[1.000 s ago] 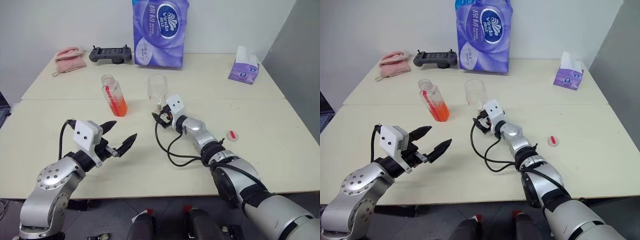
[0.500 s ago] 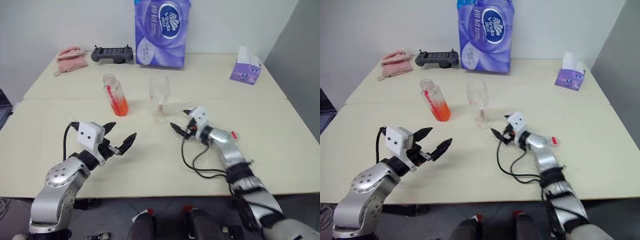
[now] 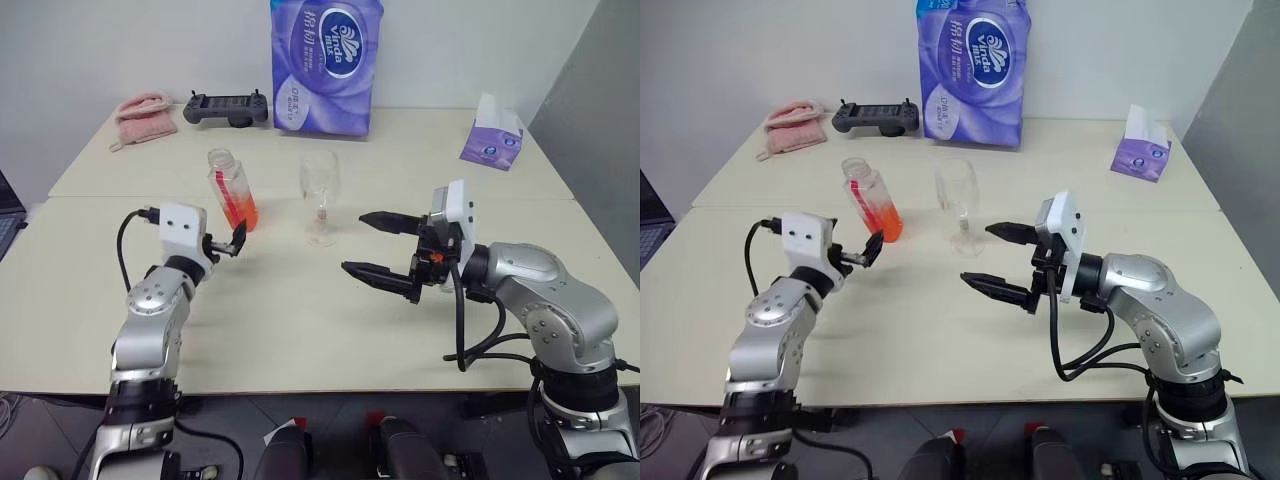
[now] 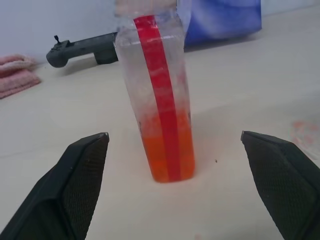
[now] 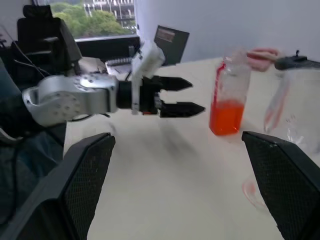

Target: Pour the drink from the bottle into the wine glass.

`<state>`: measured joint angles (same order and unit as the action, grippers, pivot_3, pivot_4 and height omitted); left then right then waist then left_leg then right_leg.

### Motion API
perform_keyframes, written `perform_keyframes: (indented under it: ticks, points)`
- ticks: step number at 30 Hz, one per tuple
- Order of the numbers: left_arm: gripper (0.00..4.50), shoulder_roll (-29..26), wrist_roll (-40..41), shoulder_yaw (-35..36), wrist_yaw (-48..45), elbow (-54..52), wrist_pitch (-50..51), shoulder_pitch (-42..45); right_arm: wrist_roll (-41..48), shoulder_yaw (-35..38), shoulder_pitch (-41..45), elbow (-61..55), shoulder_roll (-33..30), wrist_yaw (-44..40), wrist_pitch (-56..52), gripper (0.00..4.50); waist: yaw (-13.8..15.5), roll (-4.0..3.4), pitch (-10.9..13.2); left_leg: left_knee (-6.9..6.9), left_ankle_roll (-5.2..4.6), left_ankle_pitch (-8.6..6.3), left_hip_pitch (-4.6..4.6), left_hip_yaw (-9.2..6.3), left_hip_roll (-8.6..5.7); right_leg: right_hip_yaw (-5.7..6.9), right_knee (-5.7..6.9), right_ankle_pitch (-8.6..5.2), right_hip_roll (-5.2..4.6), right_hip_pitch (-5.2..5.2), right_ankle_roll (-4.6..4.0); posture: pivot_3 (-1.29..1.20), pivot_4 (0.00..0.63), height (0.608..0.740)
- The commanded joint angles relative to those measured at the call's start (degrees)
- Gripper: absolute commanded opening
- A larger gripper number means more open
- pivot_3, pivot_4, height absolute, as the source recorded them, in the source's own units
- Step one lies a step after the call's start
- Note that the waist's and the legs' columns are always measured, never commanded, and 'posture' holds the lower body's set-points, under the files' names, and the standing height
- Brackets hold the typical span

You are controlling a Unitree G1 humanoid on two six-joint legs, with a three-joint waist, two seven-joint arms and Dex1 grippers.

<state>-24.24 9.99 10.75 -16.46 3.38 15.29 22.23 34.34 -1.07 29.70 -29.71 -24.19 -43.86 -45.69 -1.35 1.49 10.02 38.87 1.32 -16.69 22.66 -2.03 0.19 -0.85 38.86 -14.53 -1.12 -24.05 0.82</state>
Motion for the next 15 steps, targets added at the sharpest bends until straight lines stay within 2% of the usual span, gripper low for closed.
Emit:
perform_keyframes:
  ticks: [1, 15]
  points:
    - [4.50, 0.86, -1.37, -0.51, 0.84, 3.50, -3.71, 2.80, 1.78, 1.25, 0.99, -1.84, 1.23, 3.50, -0.13, 4.47, -0.01, 0.00, 0.00, 0.00, 0.00, 0.00, 0.01, 0.00, 0.00, 0.00, 0.00, 0.00, -0.01, -0.01, 0.00, 0.00, 0.150, 0.740]
    - [4.50, 2.17, -3.20, -1.30, -0.20, 27.82, -17.27, 15.66, 0.15, -0.56, 0.80, -1.81, 0.96, 8.70, 2.54, 4.47, -0.02, 0.01, 0.00, 0.02, 0.01, 0.01, 0.05, -0.06, -0.04, 0.05, 0.02, 0.00, -0.01, -0.03, 0.00, 0.00, 0.150, 0.740]
